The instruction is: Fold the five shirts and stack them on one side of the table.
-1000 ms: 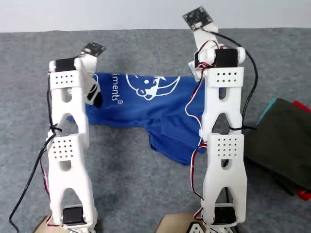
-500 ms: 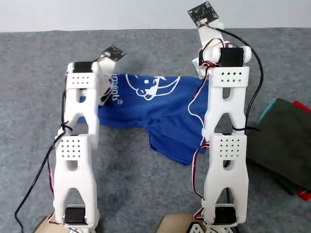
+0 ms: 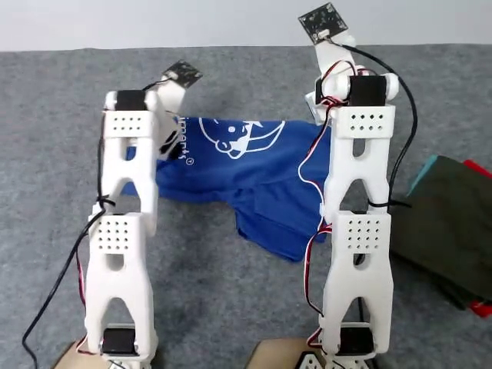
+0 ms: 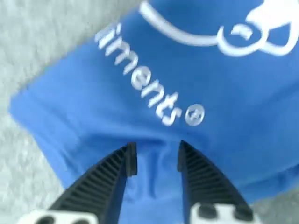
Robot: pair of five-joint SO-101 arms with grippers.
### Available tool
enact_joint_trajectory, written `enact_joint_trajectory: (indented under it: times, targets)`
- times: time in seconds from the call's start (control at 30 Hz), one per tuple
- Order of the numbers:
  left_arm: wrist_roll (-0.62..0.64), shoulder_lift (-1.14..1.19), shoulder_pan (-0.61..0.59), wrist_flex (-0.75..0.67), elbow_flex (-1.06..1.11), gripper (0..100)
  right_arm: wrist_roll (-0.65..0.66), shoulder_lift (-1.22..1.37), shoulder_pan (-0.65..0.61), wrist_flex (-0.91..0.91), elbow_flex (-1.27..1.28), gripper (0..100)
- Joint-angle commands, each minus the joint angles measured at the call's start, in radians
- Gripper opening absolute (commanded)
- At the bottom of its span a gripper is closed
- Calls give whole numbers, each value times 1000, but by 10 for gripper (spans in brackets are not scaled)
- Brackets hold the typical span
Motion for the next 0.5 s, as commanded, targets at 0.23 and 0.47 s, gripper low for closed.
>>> enact_joint_trajectory:
  times: [0.23,0.47]
  targets:
    - [-5,-3,-124,44,-31,174,-12,-70,5,42,-46,159]
    - [3,84,-137,14,-44,171,-12,-70,-16,42,-46,159]
